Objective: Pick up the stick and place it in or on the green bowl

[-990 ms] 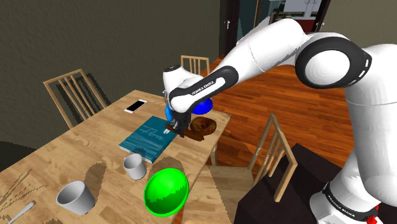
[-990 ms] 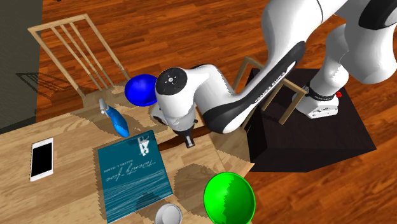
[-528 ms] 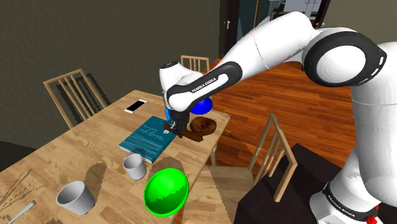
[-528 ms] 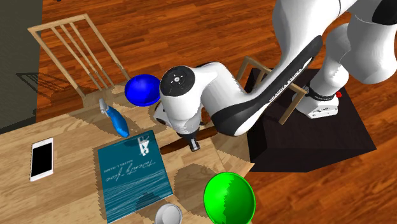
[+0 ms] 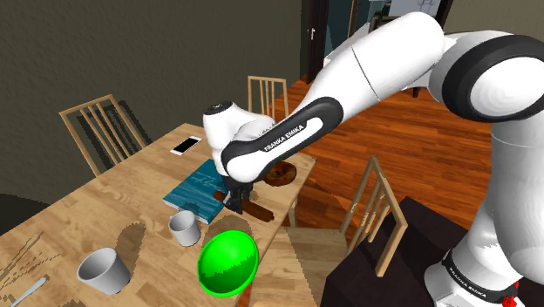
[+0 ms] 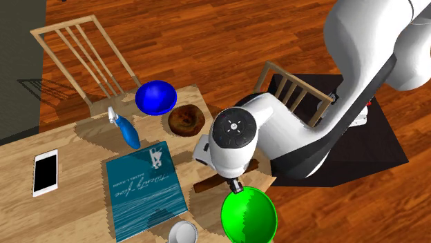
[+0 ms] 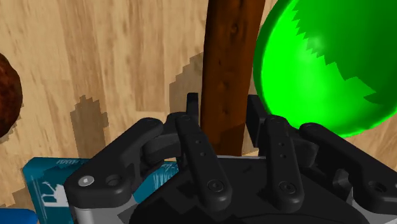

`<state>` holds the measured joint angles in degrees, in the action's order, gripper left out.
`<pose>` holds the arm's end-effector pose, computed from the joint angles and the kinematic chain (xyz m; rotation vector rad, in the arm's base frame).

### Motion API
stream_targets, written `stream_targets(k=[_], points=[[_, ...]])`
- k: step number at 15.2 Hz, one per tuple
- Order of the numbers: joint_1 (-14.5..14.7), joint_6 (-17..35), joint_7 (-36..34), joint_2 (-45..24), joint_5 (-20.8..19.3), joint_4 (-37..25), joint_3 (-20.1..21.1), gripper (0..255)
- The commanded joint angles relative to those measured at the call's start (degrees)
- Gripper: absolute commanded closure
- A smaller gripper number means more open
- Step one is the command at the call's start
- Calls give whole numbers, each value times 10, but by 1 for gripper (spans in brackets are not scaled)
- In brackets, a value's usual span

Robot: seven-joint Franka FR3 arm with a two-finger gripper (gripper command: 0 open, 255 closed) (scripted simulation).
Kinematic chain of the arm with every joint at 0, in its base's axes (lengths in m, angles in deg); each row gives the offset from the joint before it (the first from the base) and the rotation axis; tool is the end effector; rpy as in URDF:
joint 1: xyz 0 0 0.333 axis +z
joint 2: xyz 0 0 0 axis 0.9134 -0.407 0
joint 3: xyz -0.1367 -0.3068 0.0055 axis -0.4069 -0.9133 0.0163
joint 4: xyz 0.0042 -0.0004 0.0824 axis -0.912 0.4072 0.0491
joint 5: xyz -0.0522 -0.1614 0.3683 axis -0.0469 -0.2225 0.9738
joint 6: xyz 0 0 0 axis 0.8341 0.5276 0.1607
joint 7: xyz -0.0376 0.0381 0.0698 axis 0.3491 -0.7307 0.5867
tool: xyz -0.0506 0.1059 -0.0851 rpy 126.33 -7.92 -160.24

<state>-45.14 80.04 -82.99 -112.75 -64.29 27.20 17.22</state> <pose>0.5475 0.3653 0.2919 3.0612 0.6480 -0.0525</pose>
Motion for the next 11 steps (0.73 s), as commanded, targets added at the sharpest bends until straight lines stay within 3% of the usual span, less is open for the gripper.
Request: stream_targets(k=[1, 8, 11], points=[[18, -3, -27, 3, -1, 1, 7, 255], [83, -1, -119, 3, -9, 5, 32, 255], [85, 18, -122, -10, -14, 11, 30, 255]])
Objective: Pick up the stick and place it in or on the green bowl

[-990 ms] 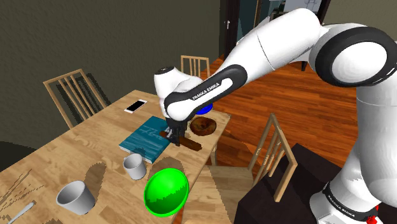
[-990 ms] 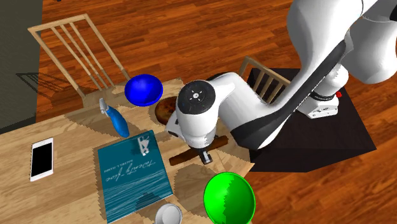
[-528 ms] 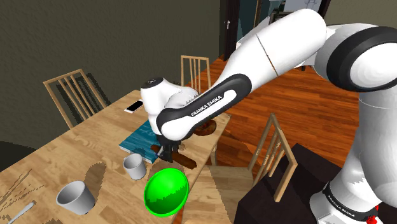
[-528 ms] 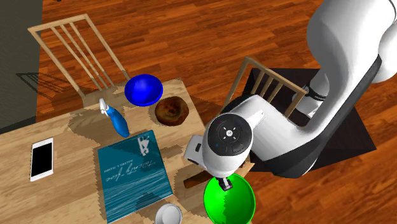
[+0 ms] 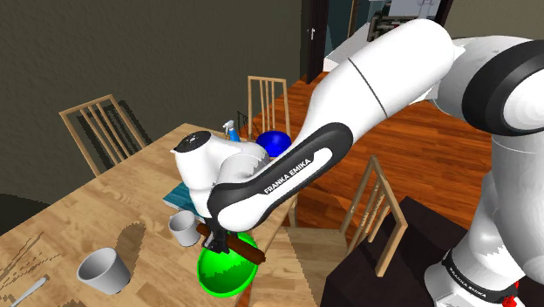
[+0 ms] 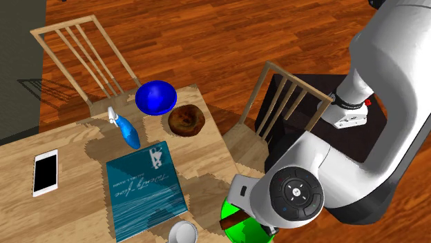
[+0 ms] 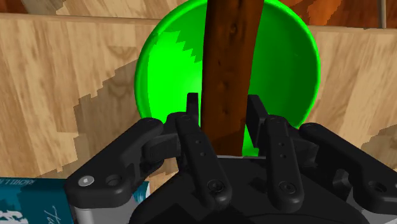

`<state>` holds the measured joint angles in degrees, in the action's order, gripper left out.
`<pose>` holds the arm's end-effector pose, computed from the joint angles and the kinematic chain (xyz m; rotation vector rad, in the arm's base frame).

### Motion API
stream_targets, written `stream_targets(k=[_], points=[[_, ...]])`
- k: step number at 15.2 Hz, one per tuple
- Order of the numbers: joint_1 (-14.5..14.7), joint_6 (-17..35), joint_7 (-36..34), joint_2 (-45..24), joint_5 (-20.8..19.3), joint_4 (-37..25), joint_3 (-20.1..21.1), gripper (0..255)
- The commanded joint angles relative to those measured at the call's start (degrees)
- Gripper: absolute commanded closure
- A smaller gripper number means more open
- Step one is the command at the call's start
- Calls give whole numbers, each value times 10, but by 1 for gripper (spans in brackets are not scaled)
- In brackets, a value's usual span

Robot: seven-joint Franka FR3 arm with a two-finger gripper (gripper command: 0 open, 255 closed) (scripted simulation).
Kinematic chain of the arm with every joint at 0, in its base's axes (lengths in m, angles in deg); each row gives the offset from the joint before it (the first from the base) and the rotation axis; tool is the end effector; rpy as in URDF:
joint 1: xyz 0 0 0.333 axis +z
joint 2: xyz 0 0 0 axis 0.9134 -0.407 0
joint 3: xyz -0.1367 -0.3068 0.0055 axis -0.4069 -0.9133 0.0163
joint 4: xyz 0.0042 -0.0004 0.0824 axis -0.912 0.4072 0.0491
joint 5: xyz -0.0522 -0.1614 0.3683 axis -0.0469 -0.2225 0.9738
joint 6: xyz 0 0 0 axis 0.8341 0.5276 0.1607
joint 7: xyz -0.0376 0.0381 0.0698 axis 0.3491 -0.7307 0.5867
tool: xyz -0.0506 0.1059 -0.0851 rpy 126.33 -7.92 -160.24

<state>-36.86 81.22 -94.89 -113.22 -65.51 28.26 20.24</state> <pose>0.4649 0.4619 0.2836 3.0613 0.6477 -0.0525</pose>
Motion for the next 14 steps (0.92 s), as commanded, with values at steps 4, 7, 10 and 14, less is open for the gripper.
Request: stream_targets(k=[4, 7, 10, 14], points=[[5, 30, -8, -23, -9, 8, -4, 255], [7, 47, -11, -37, -14, 11, -8, 255], [9, 63, -14, -50, -19, 14, -11, 255], [9, 63, -14, -50, -19, 14, -11, 255]])
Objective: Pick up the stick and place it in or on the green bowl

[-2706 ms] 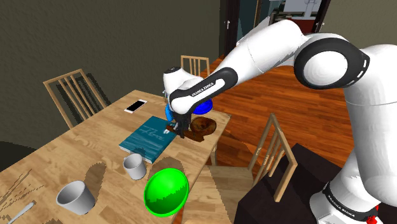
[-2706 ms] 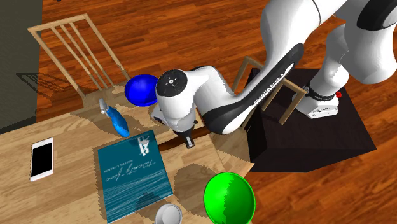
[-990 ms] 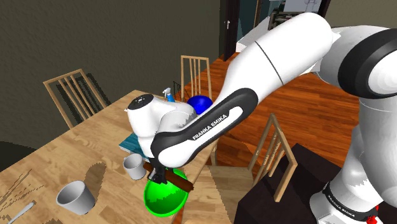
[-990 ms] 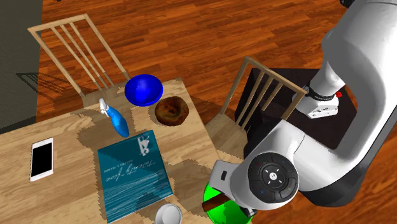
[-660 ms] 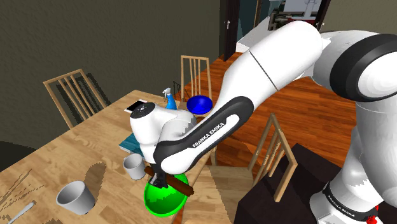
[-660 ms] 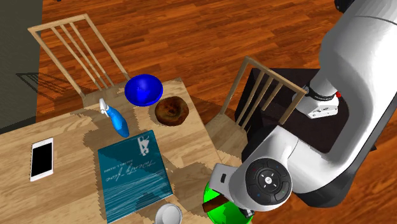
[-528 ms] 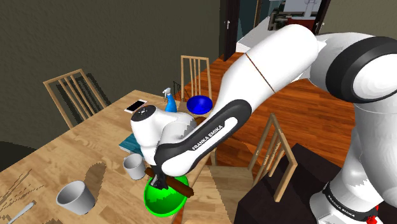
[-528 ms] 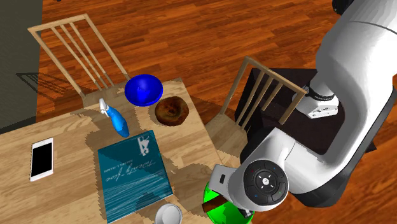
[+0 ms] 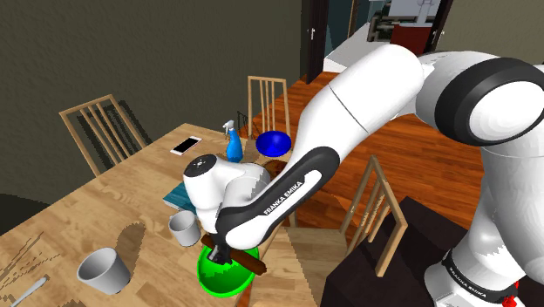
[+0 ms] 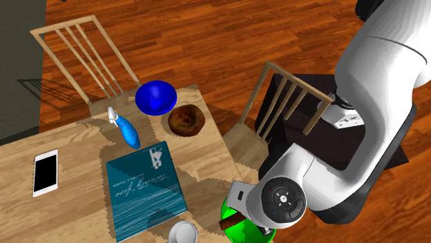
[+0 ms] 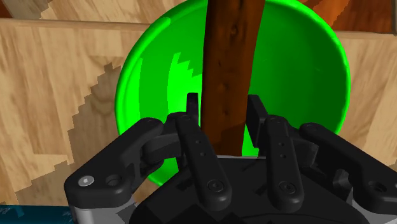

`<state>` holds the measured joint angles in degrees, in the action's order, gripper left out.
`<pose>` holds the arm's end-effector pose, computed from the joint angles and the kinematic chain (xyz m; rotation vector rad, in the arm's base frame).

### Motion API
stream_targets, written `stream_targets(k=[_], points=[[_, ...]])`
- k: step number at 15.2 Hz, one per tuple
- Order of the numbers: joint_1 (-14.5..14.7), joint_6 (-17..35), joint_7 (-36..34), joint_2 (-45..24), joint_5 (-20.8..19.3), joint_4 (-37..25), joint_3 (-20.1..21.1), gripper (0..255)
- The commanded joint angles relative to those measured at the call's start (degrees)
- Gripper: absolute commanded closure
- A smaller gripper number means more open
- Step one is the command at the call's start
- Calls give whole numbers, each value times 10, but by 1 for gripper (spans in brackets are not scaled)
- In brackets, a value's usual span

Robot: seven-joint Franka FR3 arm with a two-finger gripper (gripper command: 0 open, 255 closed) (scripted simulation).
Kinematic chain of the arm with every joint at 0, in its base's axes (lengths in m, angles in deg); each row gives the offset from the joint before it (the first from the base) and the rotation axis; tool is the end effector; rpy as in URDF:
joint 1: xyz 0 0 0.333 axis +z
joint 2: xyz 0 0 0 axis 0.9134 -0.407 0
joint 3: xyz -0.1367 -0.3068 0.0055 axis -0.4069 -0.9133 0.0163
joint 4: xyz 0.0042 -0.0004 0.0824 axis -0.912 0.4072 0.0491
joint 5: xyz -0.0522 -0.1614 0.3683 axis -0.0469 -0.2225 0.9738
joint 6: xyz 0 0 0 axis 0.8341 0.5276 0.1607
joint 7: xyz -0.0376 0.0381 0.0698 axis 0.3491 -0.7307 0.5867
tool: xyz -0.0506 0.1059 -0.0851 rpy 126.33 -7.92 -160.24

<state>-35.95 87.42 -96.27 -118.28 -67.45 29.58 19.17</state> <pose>0.4647 0.4639 0.2252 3.0615 0.6459 -0.0521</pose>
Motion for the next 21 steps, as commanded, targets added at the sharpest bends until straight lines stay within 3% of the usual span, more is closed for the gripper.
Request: stream_targets(k=[1, 4, 5, 10, 14, 21], points=[[0, 1, 0, 0, 0, 1, 0, 255], [0, 1, 0, 0, 0, 1, 0, 255], [0, 1, 0, 0, 0, 1, 0, 0], [0, 1, 0, 0, 0, 1, 0, 0], [-7, -56, 10, 42, 16, -16, 10, 0], [-7, -56, 10, 42, 16, -16, 10, 0]])
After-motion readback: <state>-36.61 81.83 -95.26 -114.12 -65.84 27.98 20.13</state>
